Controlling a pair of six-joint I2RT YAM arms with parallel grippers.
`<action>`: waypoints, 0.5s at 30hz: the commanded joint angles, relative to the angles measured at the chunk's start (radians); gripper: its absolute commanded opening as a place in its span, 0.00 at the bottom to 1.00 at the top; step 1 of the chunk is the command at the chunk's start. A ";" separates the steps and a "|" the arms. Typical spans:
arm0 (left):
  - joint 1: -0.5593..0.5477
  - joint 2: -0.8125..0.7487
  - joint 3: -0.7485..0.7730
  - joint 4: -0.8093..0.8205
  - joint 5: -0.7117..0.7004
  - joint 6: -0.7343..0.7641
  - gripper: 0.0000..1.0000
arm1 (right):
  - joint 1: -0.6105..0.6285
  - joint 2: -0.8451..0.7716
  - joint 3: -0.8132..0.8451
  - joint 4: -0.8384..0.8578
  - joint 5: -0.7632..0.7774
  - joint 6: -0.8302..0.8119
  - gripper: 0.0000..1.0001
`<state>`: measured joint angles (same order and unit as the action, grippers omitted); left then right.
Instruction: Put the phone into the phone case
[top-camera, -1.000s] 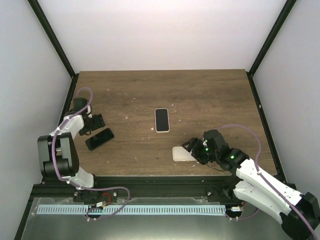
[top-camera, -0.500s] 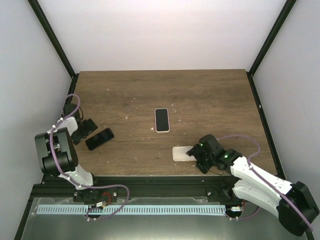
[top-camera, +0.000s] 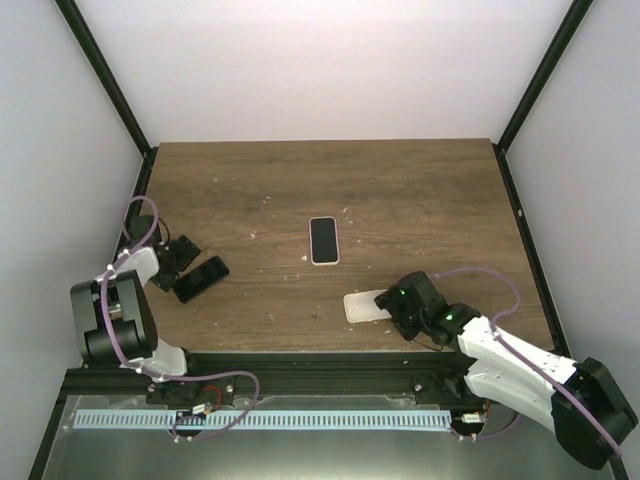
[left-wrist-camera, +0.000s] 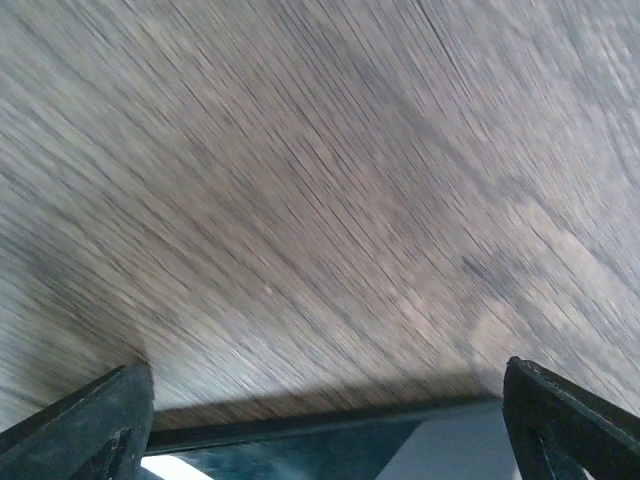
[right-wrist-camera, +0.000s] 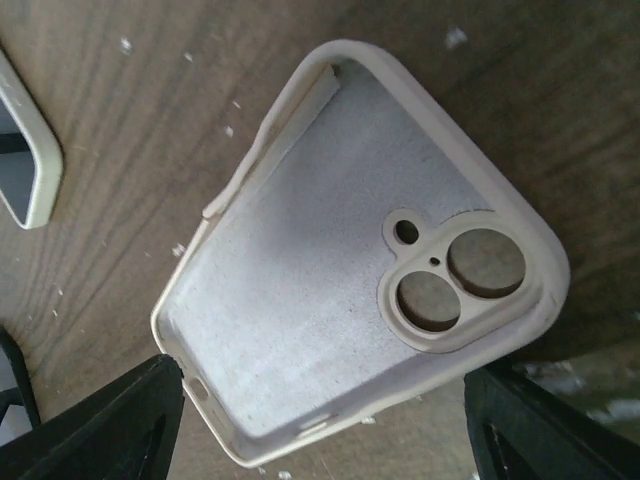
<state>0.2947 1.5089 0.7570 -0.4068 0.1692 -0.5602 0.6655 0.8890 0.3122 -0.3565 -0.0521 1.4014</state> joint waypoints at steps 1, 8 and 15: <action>-0.033 -0.035 -0.106 -0.023 0.119 -0.107 0.96 | 0.002 -0.004 -0.035 0.126 0.113 -0.085 0.78; -0.117 -0.106 -0.196 0.047 0.179 -0.221 0.96 | -0.029 0.081 -0.048 0.332 0.110 -0.287 0.78; -0.284 -0.113 -0.192 0.066 0.165 -0.264 0.95 | -0.114 0.252 -0.006 0.514 -0.009 -0.521 0.78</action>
<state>0.0898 1.3716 0.5980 -0.2756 0.3077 -0.7666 0.5972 1.0603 0.2722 0.0154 -0.0036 1.0649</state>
